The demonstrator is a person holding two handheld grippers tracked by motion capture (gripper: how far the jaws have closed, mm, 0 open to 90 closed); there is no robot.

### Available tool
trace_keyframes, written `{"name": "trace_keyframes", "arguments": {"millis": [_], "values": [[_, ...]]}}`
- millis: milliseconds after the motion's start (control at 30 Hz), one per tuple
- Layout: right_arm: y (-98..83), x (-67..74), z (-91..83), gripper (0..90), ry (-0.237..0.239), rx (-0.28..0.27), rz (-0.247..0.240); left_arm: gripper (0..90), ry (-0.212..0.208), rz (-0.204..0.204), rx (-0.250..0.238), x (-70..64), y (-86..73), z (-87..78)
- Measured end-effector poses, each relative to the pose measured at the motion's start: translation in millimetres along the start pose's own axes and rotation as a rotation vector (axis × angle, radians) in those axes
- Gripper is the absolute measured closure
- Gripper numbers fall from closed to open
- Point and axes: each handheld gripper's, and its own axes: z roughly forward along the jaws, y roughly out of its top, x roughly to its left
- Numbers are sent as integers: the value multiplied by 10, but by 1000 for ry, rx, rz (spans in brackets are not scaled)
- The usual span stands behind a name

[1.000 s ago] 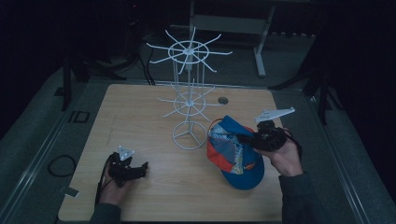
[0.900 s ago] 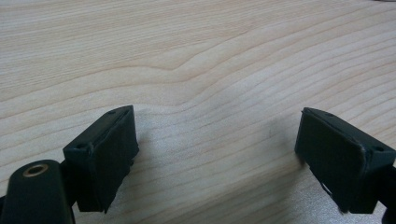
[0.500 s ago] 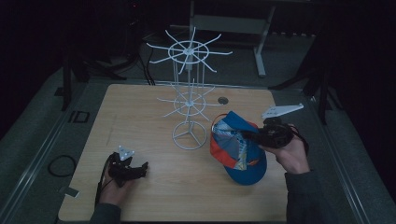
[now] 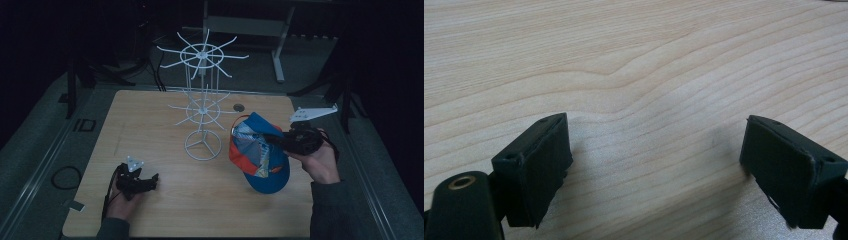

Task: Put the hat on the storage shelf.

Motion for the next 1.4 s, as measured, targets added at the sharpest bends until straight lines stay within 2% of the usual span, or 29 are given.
{"name": "trace_keyframes", "arguments": {"millis": [900, 1400], "values": [[229, 11, -138, 866, 28, -94, -35, 134, 0, -1, -1, -1, 0, 1], [350, 68, -262, 867, 36, -117, -64, 134, 0, 0, -1, 0, 0, 1]]}}
